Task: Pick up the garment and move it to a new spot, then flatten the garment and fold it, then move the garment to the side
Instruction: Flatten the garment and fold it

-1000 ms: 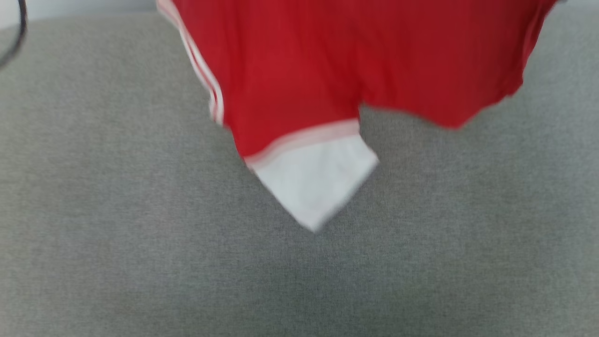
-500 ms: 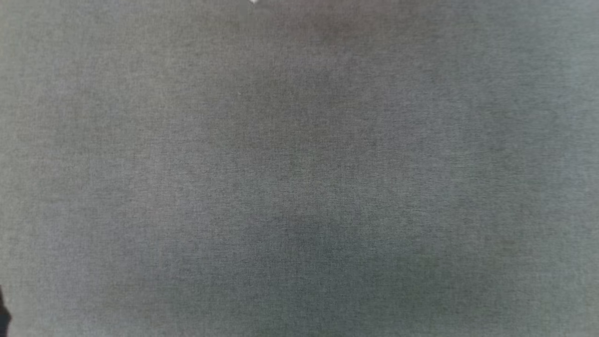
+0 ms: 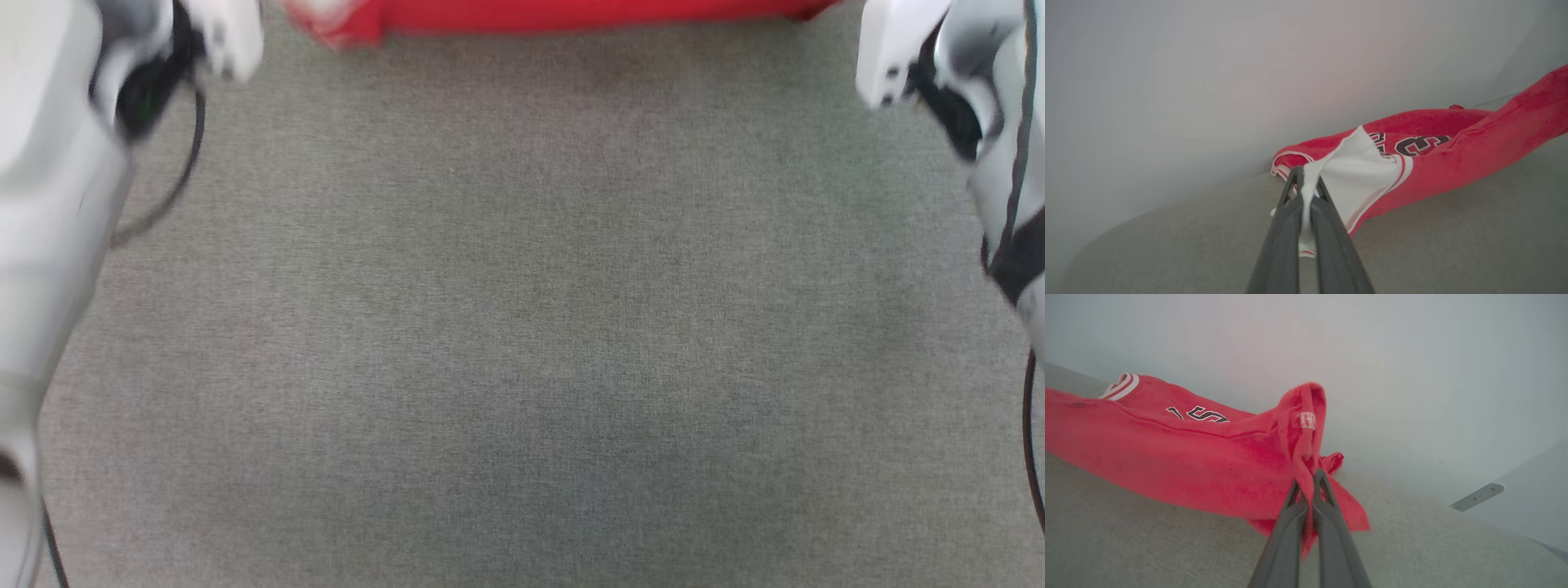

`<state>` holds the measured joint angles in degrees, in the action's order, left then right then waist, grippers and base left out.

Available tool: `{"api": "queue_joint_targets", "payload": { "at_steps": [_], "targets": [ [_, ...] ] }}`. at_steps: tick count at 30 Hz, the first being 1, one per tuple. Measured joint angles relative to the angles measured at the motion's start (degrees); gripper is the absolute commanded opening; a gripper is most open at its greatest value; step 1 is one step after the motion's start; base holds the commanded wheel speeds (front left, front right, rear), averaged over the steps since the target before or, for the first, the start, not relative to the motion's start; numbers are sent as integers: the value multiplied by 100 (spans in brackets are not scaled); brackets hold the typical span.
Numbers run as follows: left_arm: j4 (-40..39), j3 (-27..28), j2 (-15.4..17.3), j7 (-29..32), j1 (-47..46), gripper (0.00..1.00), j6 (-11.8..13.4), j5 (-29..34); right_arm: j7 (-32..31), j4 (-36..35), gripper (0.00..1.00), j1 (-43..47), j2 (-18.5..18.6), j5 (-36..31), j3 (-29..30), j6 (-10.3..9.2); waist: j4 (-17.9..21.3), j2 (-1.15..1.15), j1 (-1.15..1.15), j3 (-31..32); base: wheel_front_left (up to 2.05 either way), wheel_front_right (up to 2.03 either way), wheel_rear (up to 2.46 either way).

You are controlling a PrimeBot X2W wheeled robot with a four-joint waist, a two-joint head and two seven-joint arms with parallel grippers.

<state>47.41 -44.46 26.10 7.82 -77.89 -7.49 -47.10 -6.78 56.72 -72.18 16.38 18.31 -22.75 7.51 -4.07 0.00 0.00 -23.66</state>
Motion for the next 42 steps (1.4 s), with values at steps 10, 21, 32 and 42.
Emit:
{"api": "queue_joint_targets", "payload": {
  "at_steps": [10,21,32,42],
  "targets": [
    [-2056,-477,1217,1782,2147,0,323,-1439,-1591,-1856,0,1742,895,1711,-626,0,-8,0,0,307,0,0,0],
    [-5236,-581,2331,2192,4235,0,2117,-2001,-2758,-4151,0,3902,1824,2353,7,-1,64,0,0,409,0,0,0],
    [-6741,-875,2870,2089,5672,0,3121,-2265,-3626,-5582,0,5743,2173,2616,677,-1,109,0,0,434,0,0,0],
    [-7132,-259,3533,2118,4757,0,3114,-1869,-3840,-6375,0,6182,1767,2434,1591,-1,169,0,0,488,0,0,0]
  ]
}}
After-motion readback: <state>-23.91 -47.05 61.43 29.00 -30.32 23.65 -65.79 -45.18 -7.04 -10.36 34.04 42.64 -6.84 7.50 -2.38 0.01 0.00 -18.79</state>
